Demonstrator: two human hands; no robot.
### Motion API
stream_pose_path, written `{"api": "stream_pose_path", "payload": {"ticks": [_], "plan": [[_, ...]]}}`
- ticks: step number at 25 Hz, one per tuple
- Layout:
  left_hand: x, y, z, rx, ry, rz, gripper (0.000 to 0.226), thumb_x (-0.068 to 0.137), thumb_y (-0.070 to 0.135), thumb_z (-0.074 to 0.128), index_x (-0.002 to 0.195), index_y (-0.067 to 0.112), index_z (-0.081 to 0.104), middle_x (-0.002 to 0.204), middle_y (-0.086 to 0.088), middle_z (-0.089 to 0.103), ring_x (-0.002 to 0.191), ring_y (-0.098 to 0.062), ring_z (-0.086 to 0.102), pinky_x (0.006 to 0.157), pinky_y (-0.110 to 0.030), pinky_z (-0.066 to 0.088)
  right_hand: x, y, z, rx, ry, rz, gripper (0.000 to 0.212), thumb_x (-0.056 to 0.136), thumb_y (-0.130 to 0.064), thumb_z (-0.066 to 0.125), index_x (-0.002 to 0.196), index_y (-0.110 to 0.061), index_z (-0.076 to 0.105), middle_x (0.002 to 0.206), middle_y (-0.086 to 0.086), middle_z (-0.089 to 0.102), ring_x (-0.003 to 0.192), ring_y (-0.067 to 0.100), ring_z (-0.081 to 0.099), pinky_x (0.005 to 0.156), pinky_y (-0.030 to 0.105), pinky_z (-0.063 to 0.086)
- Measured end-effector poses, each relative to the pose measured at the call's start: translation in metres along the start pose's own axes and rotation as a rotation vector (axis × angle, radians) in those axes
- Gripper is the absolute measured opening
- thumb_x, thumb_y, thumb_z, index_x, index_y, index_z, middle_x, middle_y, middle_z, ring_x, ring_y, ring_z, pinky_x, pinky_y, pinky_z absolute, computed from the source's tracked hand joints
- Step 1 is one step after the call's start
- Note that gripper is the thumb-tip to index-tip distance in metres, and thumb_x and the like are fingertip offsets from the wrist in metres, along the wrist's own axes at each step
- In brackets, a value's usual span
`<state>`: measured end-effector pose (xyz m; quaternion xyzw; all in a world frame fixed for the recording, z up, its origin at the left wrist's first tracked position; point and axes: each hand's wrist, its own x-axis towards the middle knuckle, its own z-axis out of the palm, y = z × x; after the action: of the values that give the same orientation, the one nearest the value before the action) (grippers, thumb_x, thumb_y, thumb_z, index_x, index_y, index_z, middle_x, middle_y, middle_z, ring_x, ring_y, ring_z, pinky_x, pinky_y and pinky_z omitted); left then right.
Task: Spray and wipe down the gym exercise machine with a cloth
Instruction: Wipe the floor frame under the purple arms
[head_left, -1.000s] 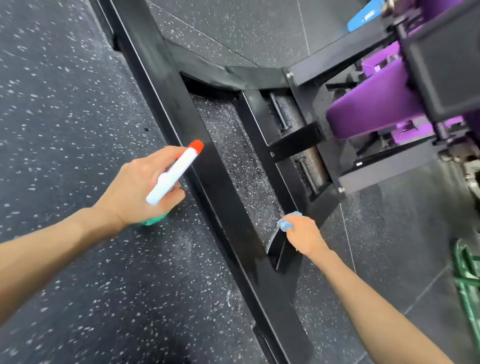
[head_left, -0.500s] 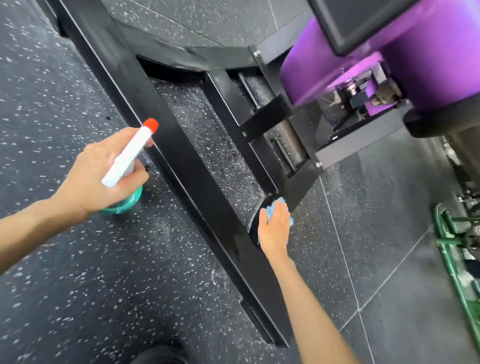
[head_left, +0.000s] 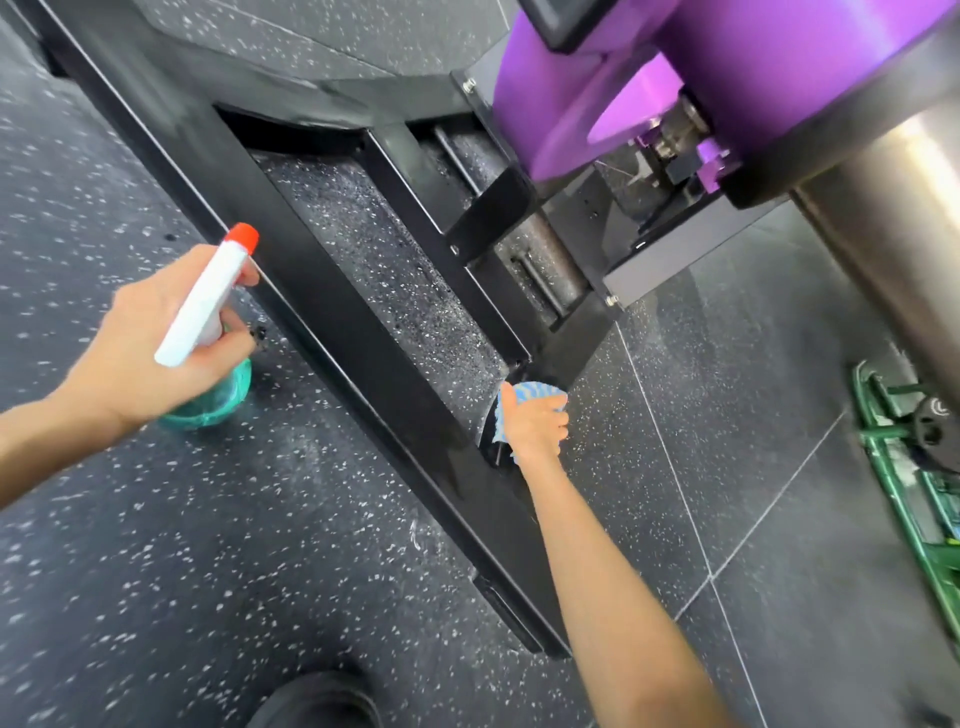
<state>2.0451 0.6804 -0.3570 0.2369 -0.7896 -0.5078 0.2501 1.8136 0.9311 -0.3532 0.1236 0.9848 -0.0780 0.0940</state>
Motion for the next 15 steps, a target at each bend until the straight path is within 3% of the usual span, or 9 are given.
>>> {"api": "stream_pose_path", "payload": {"ticks": [3,6,10,12,15], "plan": [[0.001,-0.001,0.001,-0.005,0.016,-0.043,0.045,0.065,0.023,0.055,0.103,0.047,0.048,0.093,0.008,0.065,0.077,-0.018,0.062,0.08,-0.025,0.049,-0.033,0.029,0.005,-0.101,-0.044,-0.022,0.102,0.084,-0.062,0.055,0.146,0.003,0.006,0.141,0.021,0.032,0.13,0.035,0.035,0.101,0.044,0.036],[0.0,-0.003,0.006,0.002,0.046,-0.062,0.043,0.066,0.025,0.053,0.106,0.039,0.052,0.087,-0.002,0.067,0.076,-0.025,0.064,0.076,-0.028,0.05,-0.008,0.009,0.004,-0.055,-0.029,0.066,0.106,0.08,-0.062,0.061,0.144,0.004,0.009,0.142,0.016,0.03,0.13,0.03,0.034,0.102,0.042,0.035],[0.001,-0.001,0.005,0.054,0.036,-0.073,0.043,0.067,0.023,0.053,0.109,0.031,0.053,0.083,0.001,0.064,0.072,-0.016,0.059,0.069,-0.016,0.044,0.022,-0.03,0.0,-0.007,-0.035,0.111,0.1,0.085,-0.05,0.06,0.149,-0.001,0.001,0.144,0.019,0.026,0.131,0.03,0.031,0.105,0.041,0.03],[0.0,0.0,0.005,0.027,0.019,-0.078,0.042,0.067,0.022,0.053,0.108,0.033,0.053,0.082,-0.004,0.066,0.074,-0.02,0.063,0.072,-0.021,0.047,0.009,-0.001,0.002,-0.043,-0.019,-0.081,0.082,0.094,-0.047,0.048,0.152,-0.009,0.003,0.152,0.019,0.017,0.138,0.032,0.023,0.11,0.043,0.023],[0.001,-0.003,0.004,-0.005,0.043,-0.076,0.042,0.067,0.021,0.053,0.106,0.036,0.052,0.088,-0.005,0.067,0.079,-0.028,0.066,0.086,-0.038,0.053,-0.045,0.064,0.008,0.087,-0.033,-0.528,0.058,0.099,-0.035,0.041,0.15,-0.018,0.019,0.159,0.003,0.009,0.146,0.022,0.008,0.118,0.036,0.008]]}}
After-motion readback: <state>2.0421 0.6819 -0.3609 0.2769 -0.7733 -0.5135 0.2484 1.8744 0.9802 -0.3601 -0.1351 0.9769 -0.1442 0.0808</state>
